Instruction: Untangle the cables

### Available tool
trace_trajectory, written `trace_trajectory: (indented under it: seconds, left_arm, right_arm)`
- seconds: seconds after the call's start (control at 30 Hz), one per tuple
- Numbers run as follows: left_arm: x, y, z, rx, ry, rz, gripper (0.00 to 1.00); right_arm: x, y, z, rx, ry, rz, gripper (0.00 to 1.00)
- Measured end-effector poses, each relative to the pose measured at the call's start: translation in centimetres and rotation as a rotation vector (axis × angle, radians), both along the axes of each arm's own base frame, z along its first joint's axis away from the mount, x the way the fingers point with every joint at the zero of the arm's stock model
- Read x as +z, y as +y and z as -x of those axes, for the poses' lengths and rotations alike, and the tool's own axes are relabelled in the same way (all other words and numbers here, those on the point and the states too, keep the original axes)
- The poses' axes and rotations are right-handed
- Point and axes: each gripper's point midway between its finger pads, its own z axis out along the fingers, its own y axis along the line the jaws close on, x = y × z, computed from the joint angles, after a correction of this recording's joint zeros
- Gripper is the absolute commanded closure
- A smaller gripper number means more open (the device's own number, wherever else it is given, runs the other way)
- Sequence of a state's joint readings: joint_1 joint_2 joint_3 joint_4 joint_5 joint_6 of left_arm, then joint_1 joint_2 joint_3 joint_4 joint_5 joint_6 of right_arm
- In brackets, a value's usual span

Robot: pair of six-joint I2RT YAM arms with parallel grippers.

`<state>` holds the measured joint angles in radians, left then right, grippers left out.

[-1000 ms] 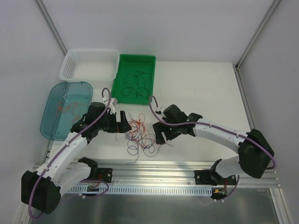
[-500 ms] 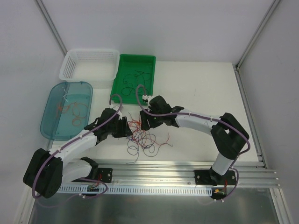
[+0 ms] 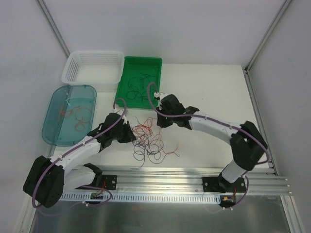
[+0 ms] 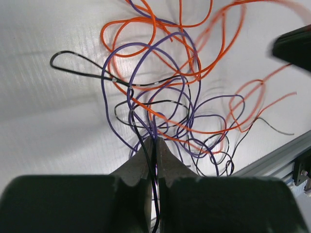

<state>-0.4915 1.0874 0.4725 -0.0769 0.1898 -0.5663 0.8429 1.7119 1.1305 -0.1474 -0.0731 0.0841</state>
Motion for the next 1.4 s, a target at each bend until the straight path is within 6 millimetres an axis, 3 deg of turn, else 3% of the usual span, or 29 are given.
trace_trajectory:
  seconds: [0.1, 0.27, 0.4, 0.5, 0.57, 0.7, 0.8, 0.87, 0.97, 1.03, 1.1, 1.17, 1.3, 1.4]
  left_arm:
    - [0.3, 0.0, 0.0, 0.002, -0.012, 0.004, 1.00]
    - [0.4, 0.1, 0.0, 0.006, -0.013, 0.000, 1.00]
    - [-0.2, 0.2, 0.1, 0.004, 0.009, -0.009, 1.00]
    - [-0.8, 0.2, 0.3, 0.004, 0.032, -0.022, 1.00]
    - [-1.1, 0.3, 0.3, 0.005, 0.043, -0.028, 1.00]
    - [-1.9, 0.4, 0.3, 0.009, 0.071, -0.049, 1.00]
    - [-2.6, 0.5, 0.3, 0.012, 0.099, -0.069, 1.00]
    - [-3.0, 0.5, 0.3, 0.012, 0.116, -0.077, 1.00]
    - [-3.1, 0.7, 0.3, 0.016, 0.121, -0.087, 1.00]
    - [-3.1, 1.2, 0.2, 0.033, 0.115, -0.106, 1.00]
    - [-2.9, 1.9, 0.0, 0.060, 0.113, -0.119, 1.00]
    - [-2.5, 2.8, -0.4, 0.096, 0.105, -0.119, 1.00]
    - [-1.4, 5.1, -1.9, 0.197, 0.072, -0.102, 1.00]
    - [-0.2, 7.0, -2.5, 0.260, 0.033, -0.114, 1.00]
  right_arm:
    - [5.3, -3.5, -0.9, -0.045, -0.103, 0.013, 0.99]
    - [19.0, -9.4, -2.1, -0.128, -0.357, -0.038, 0.99]
    - [30.4, -13.1, -0.5, -0.145, -0.577, -0.114, 0.99]
    - [35.7, -16.0, 1.3, -0.169, -0.688, -0.149, 0.99]
    - [38.3, -18.0, 2.6, -0.193, -0.748, -0.158, 0.99]
    - [41.2, -20.7, 4.6, -0.228, -0.834, -0.179, 0.99]
    - [41.2, -21.5, 5.7, -0.226, -0.843, -0.187, 0.99]
    - [40.0, -21.2, 5.8, -0.207, -0.819, -0.177, 0.99]
    - [35.9, -20.7, 5.2, -0.190, -0.729, -0.104, 0.99]
    - [33.3, -21.4, 4.6, -0.217, -0.677, -0.029, 0.99]
    - [32.4, -22.9, 4.2, -0.265, -0.662, 0.038, 0.99]
    - [33.8, -25.1, 4.2, -0.338, -0.690, 0.086, 0.99]
    - [42.3, -29.2, 5.2, -0.524, -0.884, 0.033, 0.99]
    - [45.3, -32.0, 6.8, -0.644, -0.974, -0.009, 0.99]
